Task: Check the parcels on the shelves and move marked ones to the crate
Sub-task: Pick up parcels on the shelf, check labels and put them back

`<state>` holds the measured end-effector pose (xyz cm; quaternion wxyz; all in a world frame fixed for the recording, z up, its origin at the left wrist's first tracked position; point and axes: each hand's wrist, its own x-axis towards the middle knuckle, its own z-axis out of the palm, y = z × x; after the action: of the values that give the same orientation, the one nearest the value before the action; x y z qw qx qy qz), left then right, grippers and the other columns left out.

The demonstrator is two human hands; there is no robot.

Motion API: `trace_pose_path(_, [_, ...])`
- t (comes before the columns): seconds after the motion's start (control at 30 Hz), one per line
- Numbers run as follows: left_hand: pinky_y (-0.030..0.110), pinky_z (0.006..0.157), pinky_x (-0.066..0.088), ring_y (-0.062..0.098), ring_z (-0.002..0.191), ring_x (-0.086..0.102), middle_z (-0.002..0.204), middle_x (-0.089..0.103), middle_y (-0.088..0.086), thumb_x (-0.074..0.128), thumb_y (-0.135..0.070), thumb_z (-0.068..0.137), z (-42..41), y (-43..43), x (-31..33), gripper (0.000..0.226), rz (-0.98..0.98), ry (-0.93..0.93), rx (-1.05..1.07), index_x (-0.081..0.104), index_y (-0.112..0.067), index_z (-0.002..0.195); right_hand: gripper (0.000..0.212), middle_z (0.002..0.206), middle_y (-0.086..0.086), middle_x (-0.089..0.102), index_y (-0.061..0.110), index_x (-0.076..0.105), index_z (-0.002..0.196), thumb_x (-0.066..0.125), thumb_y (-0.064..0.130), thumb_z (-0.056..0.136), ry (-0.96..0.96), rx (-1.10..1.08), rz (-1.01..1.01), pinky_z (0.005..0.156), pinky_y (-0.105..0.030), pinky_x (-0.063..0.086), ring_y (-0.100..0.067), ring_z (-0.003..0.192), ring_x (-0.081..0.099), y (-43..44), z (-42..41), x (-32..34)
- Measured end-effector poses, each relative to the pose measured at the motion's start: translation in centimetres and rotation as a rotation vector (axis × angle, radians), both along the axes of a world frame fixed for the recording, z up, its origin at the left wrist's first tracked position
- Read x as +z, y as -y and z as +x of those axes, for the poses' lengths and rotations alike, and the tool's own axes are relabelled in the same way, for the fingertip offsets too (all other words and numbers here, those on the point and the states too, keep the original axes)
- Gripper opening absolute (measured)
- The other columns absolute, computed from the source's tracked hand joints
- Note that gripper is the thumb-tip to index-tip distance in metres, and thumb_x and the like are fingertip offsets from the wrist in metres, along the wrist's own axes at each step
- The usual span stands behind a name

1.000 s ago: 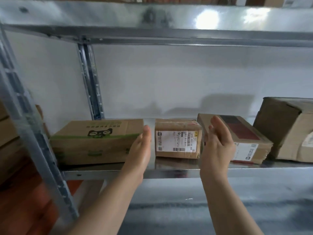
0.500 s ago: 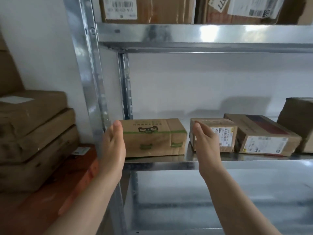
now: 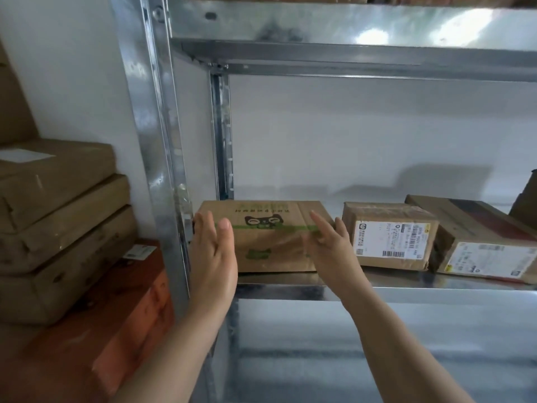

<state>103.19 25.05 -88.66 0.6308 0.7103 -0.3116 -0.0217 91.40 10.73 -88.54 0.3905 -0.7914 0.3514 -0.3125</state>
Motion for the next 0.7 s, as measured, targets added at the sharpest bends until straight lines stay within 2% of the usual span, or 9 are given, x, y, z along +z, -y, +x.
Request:
trace_pose_path(0.07, [0.027,0.119,-0.004,0.011,0.154,0.000,0.169,0.004,-0.005,0.017,-0.065,0.091,0.5,0.8,-0.4,0.084,0.056,0.050,0.062,0.013,-0.019,0.161,0.051,0.170,-0.005,0.006,0.036,0.038,0.154,0.047,0.040,0.104,-0.150,-0.042,-0.068,0.119,-0.044,0.030,-0.029,0.155,0.016,0.6,0.4,-0.4])
trace_pose_path(0.17, [0.025,0.113,-0.005,0.015,0.154,0.000,0.168,0.008,-0.004,0.016,-0.074,0.092,1.0,1.8,-0.8,0.088,0.104,0.078,0.137,0.016,-0.019,0.160,0.052,0.171,-0.006,0.002,0.030,0.038,0.154,0.043,0.045,0.105,-0.226,-0.116,-0.122,0.114,-0.045,0.036,-0.032,0.151,0.028,1.0,0.6,-0.6])
trace_pose_path(0.23, [0.026,0.115,-0.005,0.015,0.154,0.000,0.168,0.009,-0.003,0.015,-0.074,0.089,0.9,2.2,-1.1,0.090,0.084,0.099,0.144,0.018,-0.018,0.160,0.050,0.169,-0.008,0.009,0.029,0.040,0.152,0.043,0.045,0.105,-0.240,-0.149,-0.149,0.108,-0.044,0.040,-0.034,0.147,0.035,1.3,0.5,-0.7])
trace_pose_path(0.33, [0.031,0.121,-0.006,0.011,0.154,-0.006,0.169,0.002,-0.003,0.015,-0.072,0.086,0.8,2.7,-1.7,0.091,0.048,0.100,0.141,0.013,-0.018,0.160,0.046,0.159,-0.008,0.032,0.030,0.045,0.149,0.043,0.043,0.105,-0.213,-0.165,-0.154,0.097,-0.040,0.044,-0.030,0.134,0.048,1.8,0.3,-0.7])
trace_pose_path(0.43, [0.043,0.127,0.002,0.010,0.154,-0.002,0.169,0.003,-0.005,0.015,-0.082,0.079,0.9,2.9,-1.8,0.101,-0.034,0.019,0.114,0.011,-0.022,0.161,0.042,0.143,-0.006,0.049,0.032,0.049,0.145,0.046,0.039,0.104,-0.169,-0.159,-0.131,0.085,-0.033,0.040,-0.025,0.120,0.056,1.8,0.0,-0.5])
trace_pose_path(0.57, [0.050,0.125,0.014,0.013,0.155,0.008,0.169,0.010,-0.004,0.017,-0.091,0.074,1.5,3.4,-1.6,0.106,-0.080,-0.029,0.122,0.017,-0.027,0.159,0.037,0.129,-0.003,0.046,0.033,0.051,0.138,0.054,0.038,0.102,-0.164,-0.150,-0.104,0.080,-0.033,0.041,-0.025,0.093,0.059,1.1,-0.7,-0.3])
trace_pose_path(0.7, [0.054,0.122,0.019,0.016,0.153,0.017,0.167,0.019,-0.003,0.017,-0.099,0.068,2.2,3.8,-1.7,0.111,-0.079,-0.039,0.136,0.025,-0.032,0.156,0.026,0.119,-0.002,0.048,0.030,0.058,0.127,0.058,0.034,0.101,-0.129,-0.177,-0.149,0.080,-0.037,0.049,-0.029,0.088,0.062,0.9,-1.4,-0.5])
